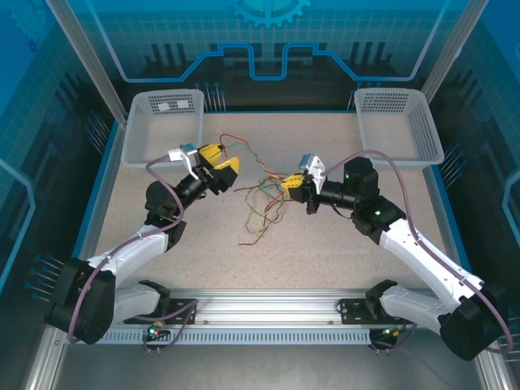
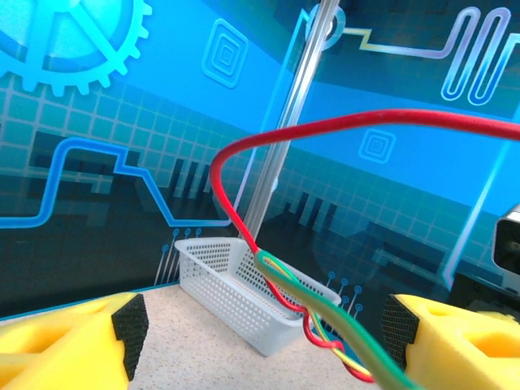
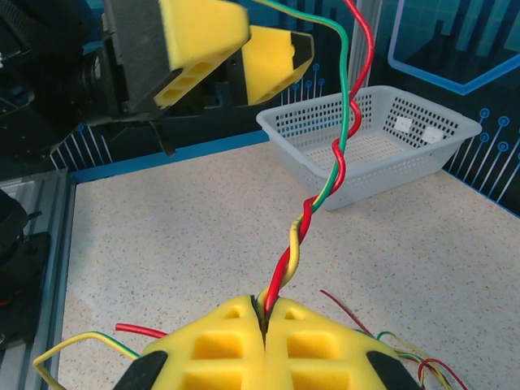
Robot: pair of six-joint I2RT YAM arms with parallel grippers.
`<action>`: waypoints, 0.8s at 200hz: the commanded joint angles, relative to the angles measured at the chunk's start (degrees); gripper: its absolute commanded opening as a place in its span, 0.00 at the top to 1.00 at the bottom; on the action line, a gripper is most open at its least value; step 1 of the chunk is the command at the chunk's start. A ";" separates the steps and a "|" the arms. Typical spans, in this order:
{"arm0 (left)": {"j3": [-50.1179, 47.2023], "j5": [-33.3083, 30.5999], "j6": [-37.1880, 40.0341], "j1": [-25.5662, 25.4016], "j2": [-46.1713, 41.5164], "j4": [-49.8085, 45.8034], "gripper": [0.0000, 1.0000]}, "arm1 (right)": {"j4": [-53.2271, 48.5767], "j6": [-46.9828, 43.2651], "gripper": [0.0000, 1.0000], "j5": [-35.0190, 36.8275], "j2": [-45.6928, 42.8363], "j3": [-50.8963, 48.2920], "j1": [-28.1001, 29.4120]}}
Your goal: Untangle the cables
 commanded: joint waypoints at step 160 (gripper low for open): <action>4.16 2.13 1.22 -0.69 1.67 -4.13 1.00 | 4.52 -0.01 1.00 4.12 -3.18 -4.26 0.66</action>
